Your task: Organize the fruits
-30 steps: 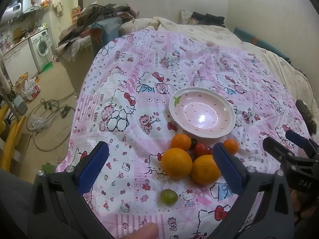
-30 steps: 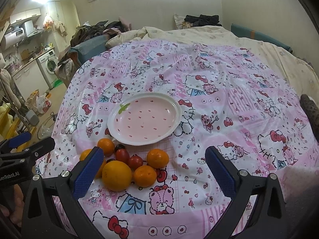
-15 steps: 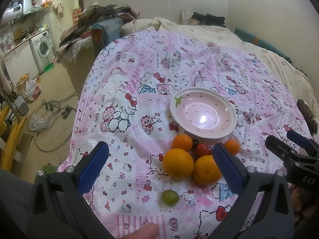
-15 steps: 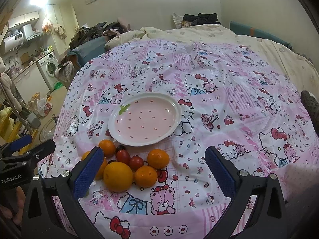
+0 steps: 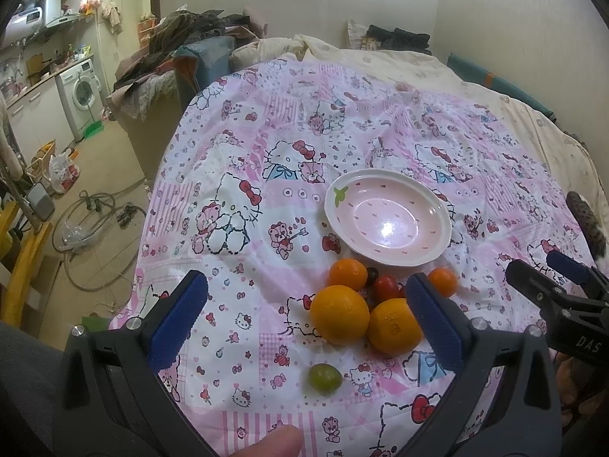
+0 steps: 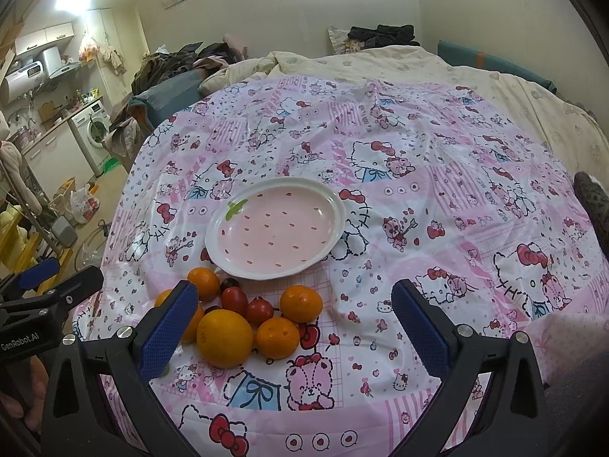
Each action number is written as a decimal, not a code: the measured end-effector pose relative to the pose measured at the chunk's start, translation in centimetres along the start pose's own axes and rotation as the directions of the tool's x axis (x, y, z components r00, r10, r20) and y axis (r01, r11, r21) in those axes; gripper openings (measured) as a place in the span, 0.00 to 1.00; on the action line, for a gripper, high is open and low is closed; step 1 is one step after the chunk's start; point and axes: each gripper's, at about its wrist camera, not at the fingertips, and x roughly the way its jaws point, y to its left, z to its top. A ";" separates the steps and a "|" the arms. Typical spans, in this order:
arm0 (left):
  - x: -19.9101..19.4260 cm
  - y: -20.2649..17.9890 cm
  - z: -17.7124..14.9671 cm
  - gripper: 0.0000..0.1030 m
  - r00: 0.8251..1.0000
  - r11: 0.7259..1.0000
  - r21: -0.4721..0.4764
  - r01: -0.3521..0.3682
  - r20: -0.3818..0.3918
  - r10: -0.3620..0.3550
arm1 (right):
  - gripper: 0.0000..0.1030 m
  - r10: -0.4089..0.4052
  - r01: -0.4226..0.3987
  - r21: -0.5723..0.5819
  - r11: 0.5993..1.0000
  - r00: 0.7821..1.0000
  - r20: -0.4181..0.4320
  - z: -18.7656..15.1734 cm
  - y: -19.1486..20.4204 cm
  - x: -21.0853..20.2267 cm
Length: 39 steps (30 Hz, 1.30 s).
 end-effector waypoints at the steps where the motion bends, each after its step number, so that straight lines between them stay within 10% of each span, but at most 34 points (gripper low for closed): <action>1: 0.0 0.0 0.0 1.00 1.000 1.000 0.000 -0.001 0.000 0.001 | 1.00 0.000 0.000 0.001 1.000 1.000 -0.001 0.0 0.0 0.0; 22: 0.0 0.1 0.1 1.00 1.000 1.000 0.001 0.013 -0.016 -0.013 | 1.00 0.001 -0.001 0.018 1.000 1.000 -0.003 0.3 -0.3 -0.1; 39: 5.2 1.0 4.1 1.00 0.953 1.000 -0.001 -0.001 -0.304 0.001 | 1.00 0.093 -0.060 0.150 0.987 0.970 -0.226 5.5 -5.7 4.2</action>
